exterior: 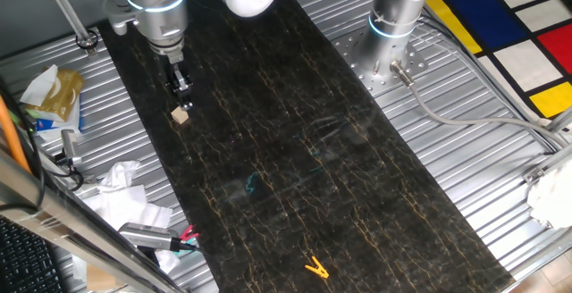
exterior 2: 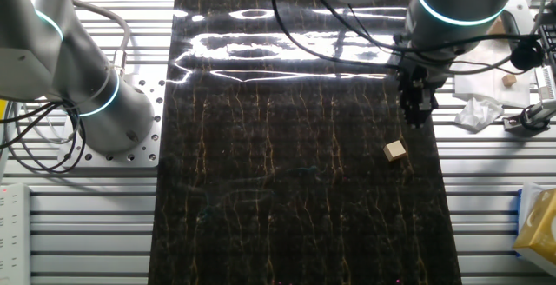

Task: Hold a small block with the gripper and sweep it from left to right on the table

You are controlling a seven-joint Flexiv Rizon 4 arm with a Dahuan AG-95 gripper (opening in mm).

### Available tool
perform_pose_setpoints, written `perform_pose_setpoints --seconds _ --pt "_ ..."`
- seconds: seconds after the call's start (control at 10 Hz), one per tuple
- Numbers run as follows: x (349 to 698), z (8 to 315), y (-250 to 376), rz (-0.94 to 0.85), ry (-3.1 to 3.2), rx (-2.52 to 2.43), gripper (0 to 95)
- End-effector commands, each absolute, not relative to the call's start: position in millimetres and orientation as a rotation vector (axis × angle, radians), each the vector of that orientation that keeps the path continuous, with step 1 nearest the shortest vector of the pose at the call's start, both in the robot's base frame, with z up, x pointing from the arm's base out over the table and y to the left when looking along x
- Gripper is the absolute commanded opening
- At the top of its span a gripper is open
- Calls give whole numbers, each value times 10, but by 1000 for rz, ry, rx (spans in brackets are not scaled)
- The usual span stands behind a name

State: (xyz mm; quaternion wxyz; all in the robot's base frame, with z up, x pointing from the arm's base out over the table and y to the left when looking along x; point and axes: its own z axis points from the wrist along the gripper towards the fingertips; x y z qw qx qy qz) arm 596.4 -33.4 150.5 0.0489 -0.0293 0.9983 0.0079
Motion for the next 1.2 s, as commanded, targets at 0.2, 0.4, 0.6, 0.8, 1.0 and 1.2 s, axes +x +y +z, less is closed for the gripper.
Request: perform_pose_setpoints --seconds 0.2,0.4,0.6,0.8,1.0,1.2 --pt "5992 1487 -331 21 3045 -88 570" --pt "6022 1457 -328 21 3046 -85 570" --pt "6041 1439 -337 22 3057 -94 570" --pt "6059 1417 -353 22 3060 -101 570" --pt "6083 1394 -359 21 3063 -106 570" --pt "6112 1361 -364 20 3064 -107 570"
